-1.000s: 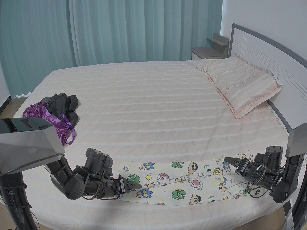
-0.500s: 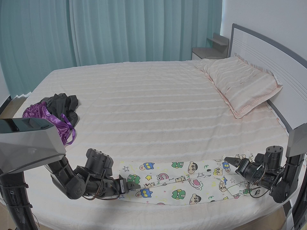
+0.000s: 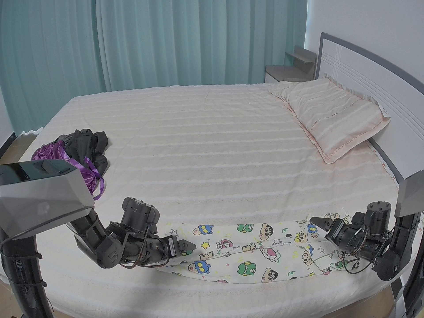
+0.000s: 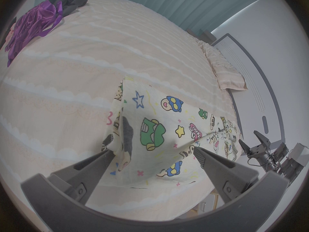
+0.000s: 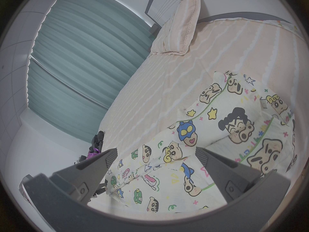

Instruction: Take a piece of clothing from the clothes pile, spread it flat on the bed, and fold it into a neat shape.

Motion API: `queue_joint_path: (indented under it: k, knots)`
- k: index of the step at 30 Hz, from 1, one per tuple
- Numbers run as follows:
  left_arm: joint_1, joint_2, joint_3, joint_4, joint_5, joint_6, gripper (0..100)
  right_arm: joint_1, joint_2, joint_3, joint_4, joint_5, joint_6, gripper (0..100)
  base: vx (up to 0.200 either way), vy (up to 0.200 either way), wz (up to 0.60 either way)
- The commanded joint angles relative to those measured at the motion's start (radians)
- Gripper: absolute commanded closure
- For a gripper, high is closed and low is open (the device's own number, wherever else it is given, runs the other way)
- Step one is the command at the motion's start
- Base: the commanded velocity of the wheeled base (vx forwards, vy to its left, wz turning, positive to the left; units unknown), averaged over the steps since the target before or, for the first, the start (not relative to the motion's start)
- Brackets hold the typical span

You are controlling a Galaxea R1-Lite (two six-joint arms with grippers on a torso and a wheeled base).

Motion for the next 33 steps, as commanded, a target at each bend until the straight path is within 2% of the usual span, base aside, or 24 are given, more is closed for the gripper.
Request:
queue_joint_path:
  k: [1,11,33]
  knots:
    - [-0.006,-0.005,0.012,0.014,-0.001,0.001,0,0.000,0.000,0.000,-0.015,0.000,0.000,0,0.000,0.000,0.00]
    - [-0.006,-0.139,0.008,0.186,-0.025,0.004,0,0.002,0.003,0.000,-0.015,0.000,-0.002,0,0.000,0.000,0.00]
    - [0.000,-0.014,-0.103,0.184,-0.010,0.025,0,0.002,0.000,0.000,-0.015,-0.001,-0.002,0,0.000,0.000,0.00]
